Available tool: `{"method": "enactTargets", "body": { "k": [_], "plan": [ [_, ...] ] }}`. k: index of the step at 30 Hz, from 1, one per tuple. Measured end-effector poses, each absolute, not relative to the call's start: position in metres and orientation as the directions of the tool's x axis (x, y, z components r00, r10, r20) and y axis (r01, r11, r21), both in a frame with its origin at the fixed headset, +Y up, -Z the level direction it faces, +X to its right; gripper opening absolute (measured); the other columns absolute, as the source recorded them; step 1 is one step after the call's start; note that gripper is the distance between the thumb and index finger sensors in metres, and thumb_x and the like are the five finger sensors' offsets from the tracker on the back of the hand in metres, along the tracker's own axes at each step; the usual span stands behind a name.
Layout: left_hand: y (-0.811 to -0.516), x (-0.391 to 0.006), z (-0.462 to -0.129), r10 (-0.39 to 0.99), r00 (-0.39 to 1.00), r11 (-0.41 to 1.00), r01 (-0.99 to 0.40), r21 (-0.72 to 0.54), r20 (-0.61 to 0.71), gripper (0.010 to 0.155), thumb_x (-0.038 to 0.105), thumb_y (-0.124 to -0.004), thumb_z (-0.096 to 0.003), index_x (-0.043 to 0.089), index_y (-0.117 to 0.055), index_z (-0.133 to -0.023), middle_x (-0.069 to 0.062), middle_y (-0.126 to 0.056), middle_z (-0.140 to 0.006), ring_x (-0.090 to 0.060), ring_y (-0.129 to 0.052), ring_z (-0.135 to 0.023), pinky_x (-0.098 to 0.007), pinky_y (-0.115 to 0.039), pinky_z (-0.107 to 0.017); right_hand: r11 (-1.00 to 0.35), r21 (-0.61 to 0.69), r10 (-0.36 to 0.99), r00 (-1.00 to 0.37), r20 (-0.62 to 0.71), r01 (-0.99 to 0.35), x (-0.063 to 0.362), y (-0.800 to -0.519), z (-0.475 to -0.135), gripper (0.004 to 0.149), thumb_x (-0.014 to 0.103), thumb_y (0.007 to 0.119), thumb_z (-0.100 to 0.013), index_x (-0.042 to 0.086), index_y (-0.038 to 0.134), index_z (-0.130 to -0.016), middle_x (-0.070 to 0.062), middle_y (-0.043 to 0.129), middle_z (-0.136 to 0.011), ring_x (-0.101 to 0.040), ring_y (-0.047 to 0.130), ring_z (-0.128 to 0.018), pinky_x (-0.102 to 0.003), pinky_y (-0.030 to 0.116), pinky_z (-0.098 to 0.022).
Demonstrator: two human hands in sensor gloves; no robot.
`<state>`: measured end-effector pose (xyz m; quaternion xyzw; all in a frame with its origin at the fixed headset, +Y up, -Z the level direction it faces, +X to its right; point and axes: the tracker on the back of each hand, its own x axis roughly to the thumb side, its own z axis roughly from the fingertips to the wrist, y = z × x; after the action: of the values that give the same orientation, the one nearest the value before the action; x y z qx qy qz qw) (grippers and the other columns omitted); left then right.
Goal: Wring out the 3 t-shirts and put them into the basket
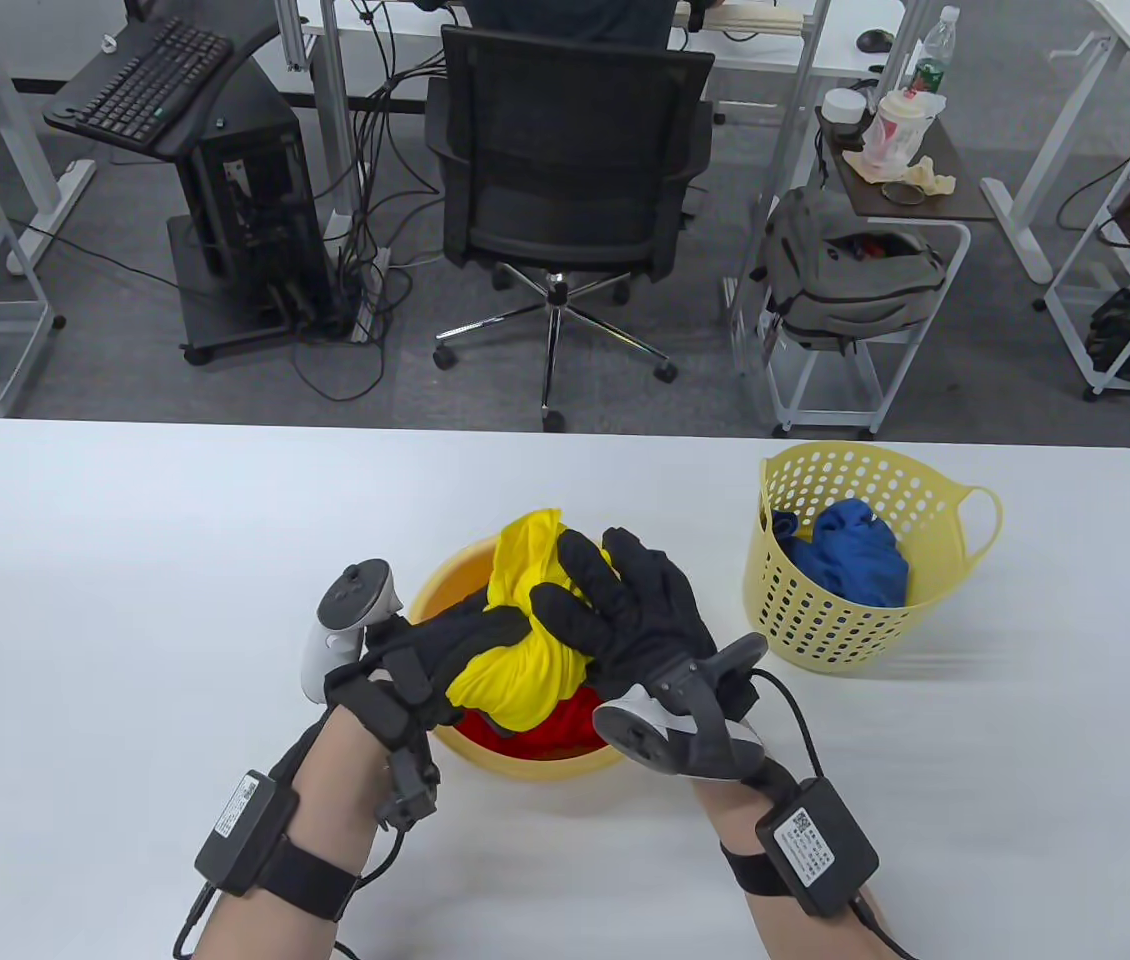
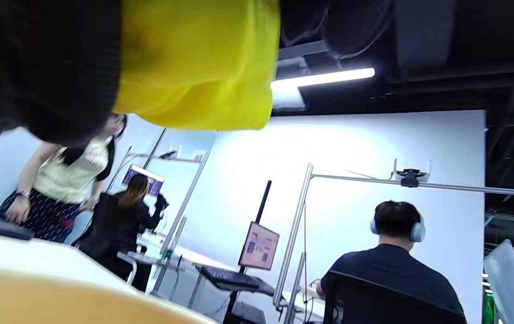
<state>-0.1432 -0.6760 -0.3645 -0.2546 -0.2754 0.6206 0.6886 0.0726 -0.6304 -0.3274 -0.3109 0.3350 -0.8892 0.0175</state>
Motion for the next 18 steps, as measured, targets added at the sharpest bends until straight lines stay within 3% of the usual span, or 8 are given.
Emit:
{"method": "enactTargets", "body": {
  "k": [2,4,5,7,10,13,16,18],
  "plan": [
    [-0.671,-0.140,-0.363,0.967,0.221,0.247,-0.688,-0.682,0.128,0.060,0.057,-0.072,-0.0714,0.041,-0.045,-0.122,-0.034,-0.072,-0.103,-0.028,-0.104,-0.060,-0.041,-0.098,-0.033,-0.790,-0.585,-0.239,-0.788,0.568,-0.183,0.071,-0.637,-0.329,0.125,0.059,0.098,-0.033,0.046,-0.007,-0.099,0.004,-0.009,-0.118,-0.048,0.017,-0.116,-0.069,0.035,-0.083],
    [-0.671,-0.139,-0.363,0.949,0.274,0.304,-0.668,-0.679,0.154,0.059,0.056,-0.074,-0.0703,0.040,-0.049,-0.122,-0.034,-0.073,-0.102,-0.029,-0.104,-0.059,-0.043,-0.097,-0.033,-0.802,-0.570,-0.249,-0.769,0.589,-0.177,0.070,-0.641,-0.329,0.125,0.060,0.099,-0.032,0.047,-0.006,-0.099,0.003,-0.008,-0.118,-0.049,0.017,-0.115,-0.071,0.036,-0.082],
    [-0.671,-0.139,-0.363,0.946,0.280,0.311,-0.659,-0.685,0.161,0.059,0.056,-0.075,-0.0698,0.039,-0.050,-0.121,-0.034,-0.074,-0.102,-0.030,-0.104,-0.060,-0.044,-0.097,-0.033,-0.808,-0.558,-0.241,-0.761,0.602,-0.186,0.069,-0.641,-0.330,0.123,0.059,0.100,-0.032,0.048,-0.002,-0.101,0.004,-0.005,-0.120,-0.049,0.019,-0.116,-0.071,0.037,-0.082],
    [-0.672,-0.139,-0.365,0.946,0.271,0.317,-0.642,-0.698,0.180,0.061,0.055,-0.077,-0.0683,0.037,-0.053,-0.121,-0.034,-0.074,-0.103,-0.030,-0.104,-0.060,-0.046,-0.096,-0.034,-0.841,-0.488,-0.177,-0.732,0.658,-0.235,0.069,-0.638,-0.330,0.111,0.053,0.103,-0.035,0.049,0.017,-0.105,0.011,0.032,-0.124,-0.046,0.051,-0.115,-0.066,0.056,-0.081],
    [-0.672,-0.140,-0.365,0.960,0.221,0.277,-0.630,-0.725,0.174,0.067,0.057,-0.078,-0.0672,0.029,-0.054,-0.123,-0.034,-0.074,-0.103,-0.030,-0.104,-0.061,-0.047,-0.096,-0.036,-0.881,-0.317,0.009,-0.683,0.730,-0.350,0.071,-0.636,-0.336,0.105,0.038,0.107,-0.038,0.045,0.028,-0.107,-0.001,0.057,-0.113,-0.029,0.095,-0.080,-0.049,0.087,-0.067],
    [-0.667,-0.139,-0.362,0.957,0.231,0.285,-0.647,-0.707,0.175,0.078,0.065,-0.075,-0.0677,0.022,-0.043,-0.124,-0.035,-0.071,-0.104,-0.030,-0.103,-0.065,-0.046,-0.095,-0.039,-0.862,-0.217,0.169,-0.665,0.727,-0.457,0.078,-0.638,-0.346,0.100,0.029,0.107,-0.042,0.040,0.033,-0.108,-0.011,0.066,-0.104,-0.025,0.101,-0.056,-0.036,0.098,-0.038],
    [-0.662,-0.138,-0.360,0.961,0.210,0.276,-0.681,-0.679,0.180,0.096,0.079,-0.069,-0.0640,0.016,-0.028,-0.124,-0.036,-0.064,-0.108,-0.030,-0.099,-0.071,-0.046,-0.093,-0.044,-0.832,-0.271,0.182,-0.699,0.691,-0.484,0.081,-0.635,-0.347,0.093,0.026,0.106,-0.043,0.033,0.040,-0.109,-0.011,0.075,-0.094,-0.023,0.100,-0.041,-0.029,0.095,-0.021],
    [-0.660,-0.139,-0.359,0.963,0.178,0.269,-0.693,-0.668,0.202,0.111,0.086,-0.070,-0.0584,0.016,-0.014,-0.123,-0.037,-0.054,-0.112,-0.032,-0.093,-0.078,-0.048,-0.090,-0.050,-0.810,-0.397,0.095,-0.764,0.638,-0.431,0.081,-0.629,-0.343,0.090,0.027,0.105,-0.043,0.030,0.045,-0.109,-0.012,0.078,-0.090,-0.021,0.100,-0.034,-0.026,0.093,-0.015]
  ]
}}
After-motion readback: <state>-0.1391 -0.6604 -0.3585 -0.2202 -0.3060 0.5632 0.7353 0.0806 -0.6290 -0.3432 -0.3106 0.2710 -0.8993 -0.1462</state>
